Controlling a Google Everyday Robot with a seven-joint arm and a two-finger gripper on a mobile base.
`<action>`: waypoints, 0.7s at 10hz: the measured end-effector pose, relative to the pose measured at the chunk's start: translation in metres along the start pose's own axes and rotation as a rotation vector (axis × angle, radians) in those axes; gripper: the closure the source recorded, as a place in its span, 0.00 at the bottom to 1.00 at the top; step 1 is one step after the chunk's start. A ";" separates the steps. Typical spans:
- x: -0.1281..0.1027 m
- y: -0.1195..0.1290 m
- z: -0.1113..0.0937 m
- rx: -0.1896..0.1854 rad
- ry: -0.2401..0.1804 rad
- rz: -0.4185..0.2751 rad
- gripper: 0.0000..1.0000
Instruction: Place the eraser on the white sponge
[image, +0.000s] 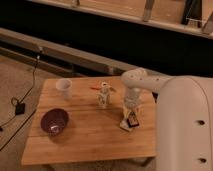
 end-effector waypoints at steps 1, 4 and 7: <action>0.000 0.000 0.000 0.000 0.000 -0.001 0.20; -0.002 0.000 0.000 0.000 -0.004 0.002 0.20; -0.010 -0.002 -0.020 0.006 -0.045 0.019 0.20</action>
